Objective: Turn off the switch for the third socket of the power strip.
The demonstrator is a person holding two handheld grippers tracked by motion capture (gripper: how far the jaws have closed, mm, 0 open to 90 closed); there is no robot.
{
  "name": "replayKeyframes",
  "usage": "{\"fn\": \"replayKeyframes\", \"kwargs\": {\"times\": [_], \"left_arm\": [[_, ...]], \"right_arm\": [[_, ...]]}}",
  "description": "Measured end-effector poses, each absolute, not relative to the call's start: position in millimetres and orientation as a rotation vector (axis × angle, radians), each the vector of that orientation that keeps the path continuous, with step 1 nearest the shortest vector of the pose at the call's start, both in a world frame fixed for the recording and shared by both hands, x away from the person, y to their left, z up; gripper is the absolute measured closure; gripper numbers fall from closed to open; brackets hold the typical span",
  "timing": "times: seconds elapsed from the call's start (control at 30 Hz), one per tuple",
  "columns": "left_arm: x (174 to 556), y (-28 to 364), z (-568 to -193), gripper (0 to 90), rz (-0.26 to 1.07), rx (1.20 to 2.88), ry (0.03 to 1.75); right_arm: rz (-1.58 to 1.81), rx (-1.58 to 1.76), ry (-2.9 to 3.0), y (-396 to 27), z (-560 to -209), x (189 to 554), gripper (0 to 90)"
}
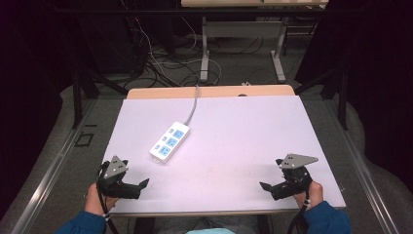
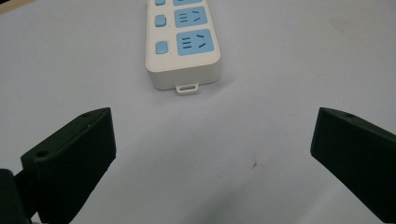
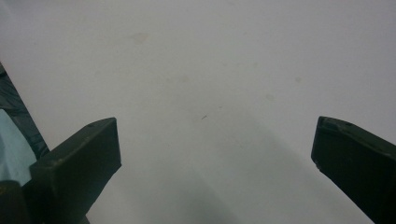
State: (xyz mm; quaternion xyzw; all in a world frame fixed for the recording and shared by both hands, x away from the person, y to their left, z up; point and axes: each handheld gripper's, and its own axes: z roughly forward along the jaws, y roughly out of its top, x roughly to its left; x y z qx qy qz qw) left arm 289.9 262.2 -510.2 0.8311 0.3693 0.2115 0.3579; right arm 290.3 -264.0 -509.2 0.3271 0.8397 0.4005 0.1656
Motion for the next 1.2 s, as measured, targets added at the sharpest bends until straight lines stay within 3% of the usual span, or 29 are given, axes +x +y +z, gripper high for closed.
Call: {"fn": "replayKeyframes", "kwargs": {"times": [1.2], "left_arm": [[331.2,254.4,-497.2,0.0,0.565,2.103,1.024]], "right_arm": [[1.133,0.93,2.411,-264.6,-509.9,293.0,1.9]]}}
